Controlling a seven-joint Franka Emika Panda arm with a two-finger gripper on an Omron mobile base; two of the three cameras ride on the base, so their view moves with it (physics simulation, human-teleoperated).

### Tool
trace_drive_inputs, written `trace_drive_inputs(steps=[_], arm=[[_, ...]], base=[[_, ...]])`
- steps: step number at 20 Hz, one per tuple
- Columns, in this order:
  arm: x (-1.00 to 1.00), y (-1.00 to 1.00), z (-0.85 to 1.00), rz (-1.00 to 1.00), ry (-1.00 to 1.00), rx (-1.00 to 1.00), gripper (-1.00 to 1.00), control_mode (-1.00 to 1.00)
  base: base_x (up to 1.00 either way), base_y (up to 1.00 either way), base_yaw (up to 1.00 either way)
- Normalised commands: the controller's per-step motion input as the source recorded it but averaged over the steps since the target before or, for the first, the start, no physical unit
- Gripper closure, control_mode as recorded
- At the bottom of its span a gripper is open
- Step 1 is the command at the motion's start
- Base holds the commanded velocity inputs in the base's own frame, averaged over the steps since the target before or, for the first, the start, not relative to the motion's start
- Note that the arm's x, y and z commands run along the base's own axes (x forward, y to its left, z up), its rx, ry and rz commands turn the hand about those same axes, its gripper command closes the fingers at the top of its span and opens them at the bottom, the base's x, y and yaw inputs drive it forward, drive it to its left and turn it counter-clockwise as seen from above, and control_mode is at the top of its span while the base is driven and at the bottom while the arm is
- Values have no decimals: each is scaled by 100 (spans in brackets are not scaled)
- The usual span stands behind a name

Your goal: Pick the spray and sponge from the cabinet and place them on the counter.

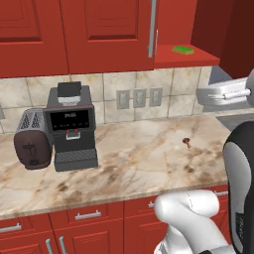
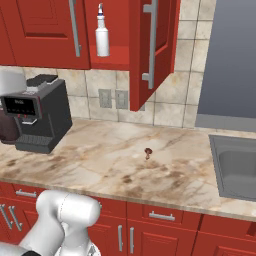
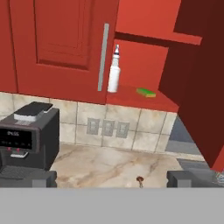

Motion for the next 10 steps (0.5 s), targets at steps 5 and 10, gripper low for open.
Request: trace_drive_inputs(steps=[5, 10], arm=[[22, 23, 0, -3, 7, 22, -100, -100], [18, 14, -4, 0, 5, 6, -100, -100]], base=[[0, 0, 0], [0, 0, 0]])
